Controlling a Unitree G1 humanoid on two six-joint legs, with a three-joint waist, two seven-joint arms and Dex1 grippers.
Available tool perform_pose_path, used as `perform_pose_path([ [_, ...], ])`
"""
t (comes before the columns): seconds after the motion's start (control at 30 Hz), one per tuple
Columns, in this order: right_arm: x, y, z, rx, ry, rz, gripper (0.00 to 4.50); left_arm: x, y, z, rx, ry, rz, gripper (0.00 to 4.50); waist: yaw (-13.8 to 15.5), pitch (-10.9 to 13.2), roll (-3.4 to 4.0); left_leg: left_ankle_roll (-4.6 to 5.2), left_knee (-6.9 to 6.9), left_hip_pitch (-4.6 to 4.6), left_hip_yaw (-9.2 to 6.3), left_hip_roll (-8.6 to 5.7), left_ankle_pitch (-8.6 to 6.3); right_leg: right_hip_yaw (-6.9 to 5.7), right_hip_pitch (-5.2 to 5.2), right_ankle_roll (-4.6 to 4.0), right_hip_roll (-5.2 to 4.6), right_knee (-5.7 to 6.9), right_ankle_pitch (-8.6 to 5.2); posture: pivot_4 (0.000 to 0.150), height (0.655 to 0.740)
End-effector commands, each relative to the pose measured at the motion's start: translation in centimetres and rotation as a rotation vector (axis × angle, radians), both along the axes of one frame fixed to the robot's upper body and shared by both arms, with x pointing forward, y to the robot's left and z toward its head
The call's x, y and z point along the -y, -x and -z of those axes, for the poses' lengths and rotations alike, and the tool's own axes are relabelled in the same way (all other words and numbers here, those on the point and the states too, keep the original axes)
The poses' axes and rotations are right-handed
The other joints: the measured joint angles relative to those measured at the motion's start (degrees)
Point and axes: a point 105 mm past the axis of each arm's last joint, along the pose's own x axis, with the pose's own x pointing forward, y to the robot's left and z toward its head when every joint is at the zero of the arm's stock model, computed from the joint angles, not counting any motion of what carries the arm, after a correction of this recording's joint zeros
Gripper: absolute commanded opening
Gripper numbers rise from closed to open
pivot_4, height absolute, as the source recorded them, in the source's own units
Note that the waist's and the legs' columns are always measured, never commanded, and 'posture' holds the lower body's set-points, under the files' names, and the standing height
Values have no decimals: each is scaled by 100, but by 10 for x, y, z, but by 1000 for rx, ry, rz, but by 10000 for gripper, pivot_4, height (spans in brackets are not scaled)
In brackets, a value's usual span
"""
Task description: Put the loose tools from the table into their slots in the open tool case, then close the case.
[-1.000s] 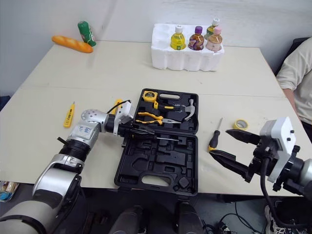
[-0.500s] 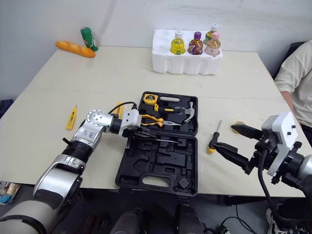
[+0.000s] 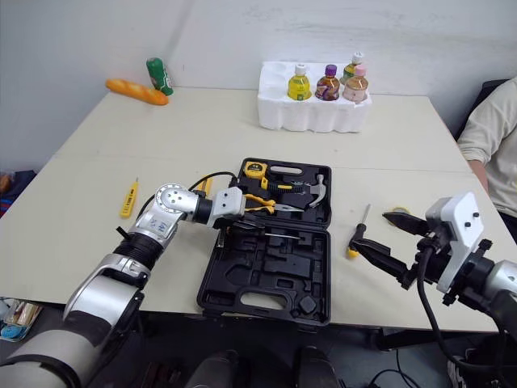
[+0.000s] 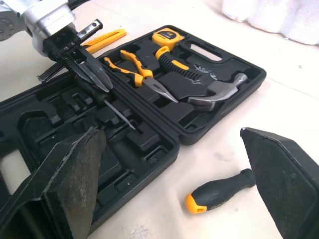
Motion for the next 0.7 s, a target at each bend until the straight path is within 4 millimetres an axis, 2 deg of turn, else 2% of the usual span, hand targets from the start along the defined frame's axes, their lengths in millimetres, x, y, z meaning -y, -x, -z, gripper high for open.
perform_pose_path([
  [0.03, -1, -2, -5, 35, 6, -9, 45000, -6, 4, -16, -43, 89, 30, 224, -28, 16, 2, 0, 0, -7, 0, 0, 0, 0, -8, 0, 0, 1, 0, 1500, 7367],
  [0.17, -5, -2, -2, 23, 5, -33, 45000, -7, 12, -19, -108, 96, 67, 224, -12, 27, 2, -7, 4, -89, 2, -1, 5, -1, -94, 2, 0, 13, 1, 1500, 7367],
  [0.2, -6, -2, -1, 17, 9, -42, 45000, -8, 15, -16, -114, 77, 79, 224, -5, 30, 4, -44, 4, -93, 3, -3, 27, -7, -100, 2, 1, 17, 1, 1500, 7367],
  [0.27, -7, -1, 2, 6, 22, -55, 45000, -7, 20, -9, -123, 41, 102, 224, 1, 34, 4, -42, 3, -97, 4, -4, 26, -12, -101, 2, 2, 15, 1, 1500, 7367],
  [0.43, -6, -1, 1, 10, 24, -56, 45000, -5, 21, 3, -130, -11, 89, 224, 11, 38, -2, 3, 10, -96, 4, -11, 7, -11, -90, 8, -3, 9, 5, 1500, 7367],
  [0.7, -5, 4, 1, 11, 23, -45, 45000, -24, 24, 54, -133, -301, 45, 224, 4, 29, 7, 4, 5, -74, 2, -10, 4, -7, -74, 8, -6, 7, 5, 1500, 7367],
])
